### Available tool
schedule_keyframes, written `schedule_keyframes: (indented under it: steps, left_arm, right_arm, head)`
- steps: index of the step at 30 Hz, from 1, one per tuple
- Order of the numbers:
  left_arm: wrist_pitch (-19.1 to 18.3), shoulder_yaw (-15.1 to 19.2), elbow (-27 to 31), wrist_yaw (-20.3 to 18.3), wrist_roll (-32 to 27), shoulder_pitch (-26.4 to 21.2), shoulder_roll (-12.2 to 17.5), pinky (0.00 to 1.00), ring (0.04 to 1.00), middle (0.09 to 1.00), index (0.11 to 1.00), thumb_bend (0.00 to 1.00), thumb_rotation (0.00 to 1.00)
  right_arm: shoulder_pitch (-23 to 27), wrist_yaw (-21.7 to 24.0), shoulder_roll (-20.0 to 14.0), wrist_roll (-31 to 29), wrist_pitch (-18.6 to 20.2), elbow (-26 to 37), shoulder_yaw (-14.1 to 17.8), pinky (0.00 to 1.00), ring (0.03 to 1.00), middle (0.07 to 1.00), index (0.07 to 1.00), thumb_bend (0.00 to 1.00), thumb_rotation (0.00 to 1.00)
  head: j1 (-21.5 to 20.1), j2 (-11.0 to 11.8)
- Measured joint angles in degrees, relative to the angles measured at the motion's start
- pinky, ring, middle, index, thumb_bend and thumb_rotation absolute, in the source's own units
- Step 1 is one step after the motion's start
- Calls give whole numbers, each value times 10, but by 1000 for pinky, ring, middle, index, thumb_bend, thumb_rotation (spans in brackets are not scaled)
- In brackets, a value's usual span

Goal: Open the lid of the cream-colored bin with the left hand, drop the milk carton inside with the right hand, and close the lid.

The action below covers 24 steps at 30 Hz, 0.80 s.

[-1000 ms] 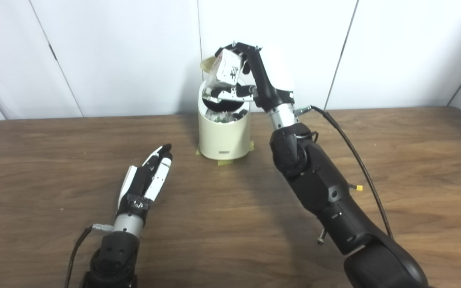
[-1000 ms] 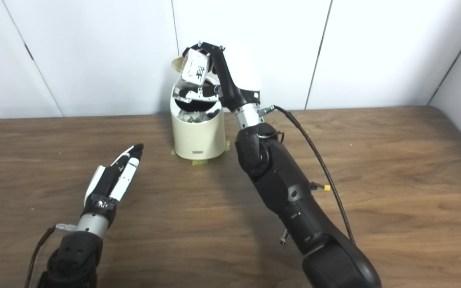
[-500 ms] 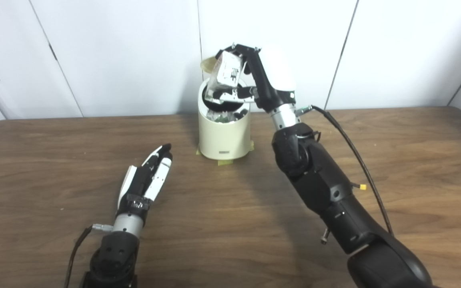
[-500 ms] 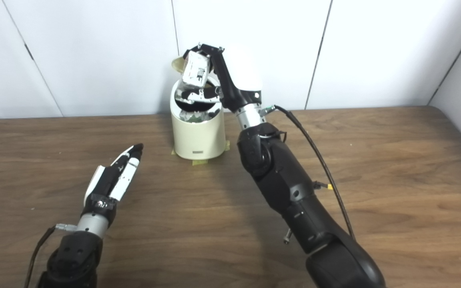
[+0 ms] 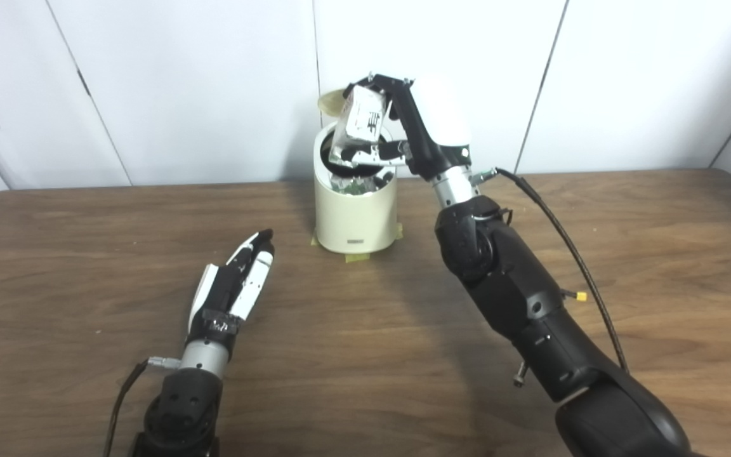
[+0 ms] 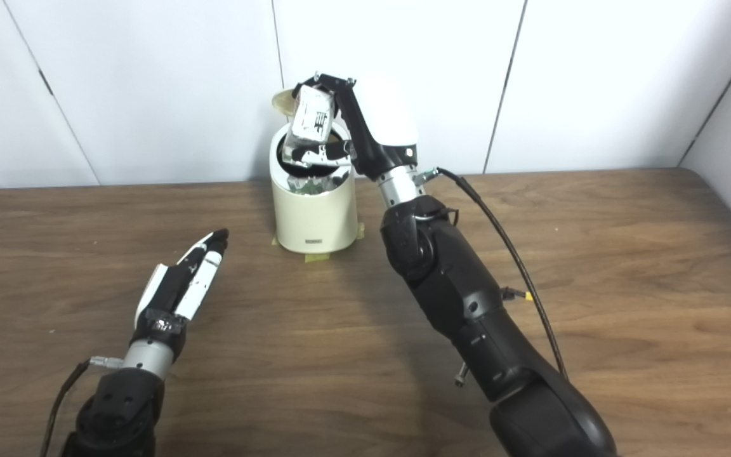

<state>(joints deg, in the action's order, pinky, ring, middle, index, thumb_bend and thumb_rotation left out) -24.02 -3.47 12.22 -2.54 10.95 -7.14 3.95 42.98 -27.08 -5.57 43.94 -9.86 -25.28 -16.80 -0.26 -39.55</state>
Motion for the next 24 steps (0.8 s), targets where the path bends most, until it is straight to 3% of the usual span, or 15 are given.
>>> schedule_keyframes:
  steps: [24]
  left_arm:
    - [0,3,12,0,-4,8,-4,1000,977,925,906,352,806]
  right_arm:
    - [3,-35,1,26,-38,-47,-13,323,404,518,524,495,0]
  head:
    - [-4,-4]
